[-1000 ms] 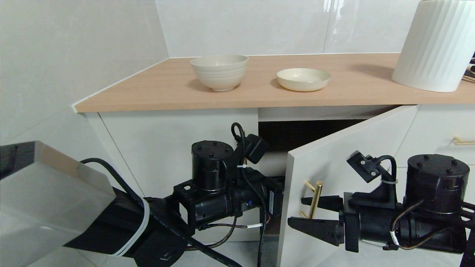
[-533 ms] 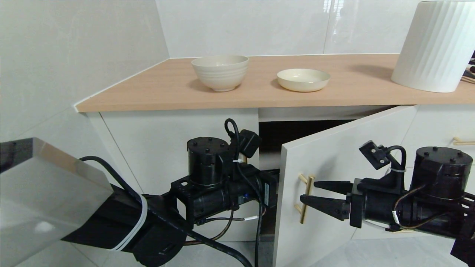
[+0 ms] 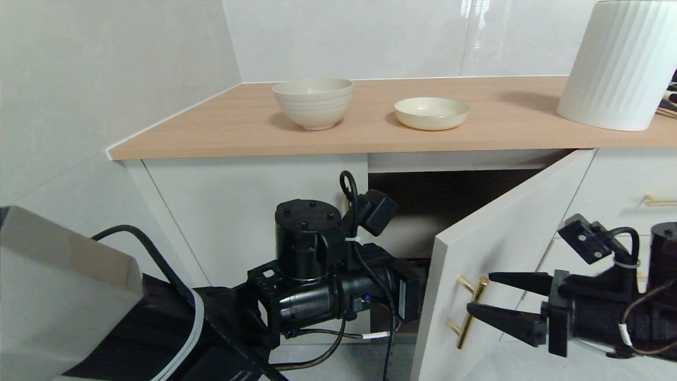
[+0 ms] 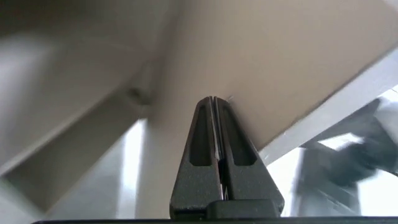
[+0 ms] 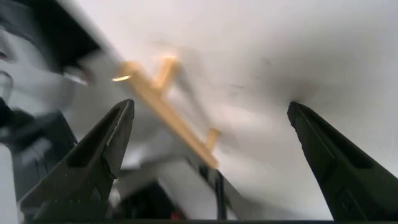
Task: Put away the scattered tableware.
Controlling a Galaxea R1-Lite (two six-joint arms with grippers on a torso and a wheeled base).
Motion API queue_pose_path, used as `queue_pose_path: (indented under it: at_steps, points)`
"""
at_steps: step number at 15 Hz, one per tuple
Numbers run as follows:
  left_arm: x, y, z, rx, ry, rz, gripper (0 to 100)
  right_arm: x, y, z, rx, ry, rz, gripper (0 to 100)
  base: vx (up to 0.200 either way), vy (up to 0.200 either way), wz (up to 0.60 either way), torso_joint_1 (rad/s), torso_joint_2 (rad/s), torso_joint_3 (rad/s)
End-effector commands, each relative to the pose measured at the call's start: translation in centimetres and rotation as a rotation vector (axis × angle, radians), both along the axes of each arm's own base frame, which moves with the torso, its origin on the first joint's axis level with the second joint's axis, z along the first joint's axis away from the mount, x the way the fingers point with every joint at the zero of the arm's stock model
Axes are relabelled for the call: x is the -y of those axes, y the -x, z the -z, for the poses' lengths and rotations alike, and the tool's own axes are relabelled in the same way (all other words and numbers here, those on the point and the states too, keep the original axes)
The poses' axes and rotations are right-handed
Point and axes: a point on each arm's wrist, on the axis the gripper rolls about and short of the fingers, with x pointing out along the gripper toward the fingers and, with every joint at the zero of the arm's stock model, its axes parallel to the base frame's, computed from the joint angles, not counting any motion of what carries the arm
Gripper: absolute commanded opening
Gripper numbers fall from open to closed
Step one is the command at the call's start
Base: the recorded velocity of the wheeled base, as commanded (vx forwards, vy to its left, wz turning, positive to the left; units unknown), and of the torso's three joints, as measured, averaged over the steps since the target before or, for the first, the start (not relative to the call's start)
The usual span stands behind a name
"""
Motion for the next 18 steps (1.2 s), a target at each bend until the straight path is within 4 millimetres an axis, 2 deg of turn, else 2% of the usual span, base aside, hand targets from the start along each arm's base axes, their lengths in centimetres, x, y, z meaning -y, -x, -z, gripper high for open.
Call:
queue_pose_path:
  at_steps: [1,5,10,13,15,18]
  points:
    - [-0.2,-0.2,-0.4,0.01,0.005,-0.036,0,1.7,3.8,-1.8,0.053,-0.001,0.004,100,0.0,0.0,0.0,0.0,0.0,0.0]
    - [0.4,0.2,0.2,-0.002,-0.009,-0.018,0,2.3,5.3,-2.0,0.061,-0.006,0.0,100,0.0,0.0,0.0,0.0,0.0,0.0]
    - [0.8,0.1,1.1,-0.017,-0.026,-0.013,0,2.3,5.4,-2.2,0.06,-0.005,-0.002,100,0.0,0.0,0.0,0.0,0.0,0.0]
    - [1.2,-0.3,1.4,-0.045,-0.016,-0.02,0,2.3,5.4,-2.1,0.057,-0.004,-0.003,100,-0.2,0.0,0.0,0.009,0.0,-0.001]
    - [2.1,-1.0,2.3,-0.063,-0.016,-0.014,0,2.4,5.6,-2.3,0.07,-0.01,-0.002,100,-0.2,0.0,0.0,0.007,0.0,0.005]
    - [3.6,-2.3,3.4,-0.093,-0.007,-0.02,0,2.6,6.0,-2.7,0.095,-0.021,-0.001,100,0.0,0.0,0.0,0.0,0.0,0.0]
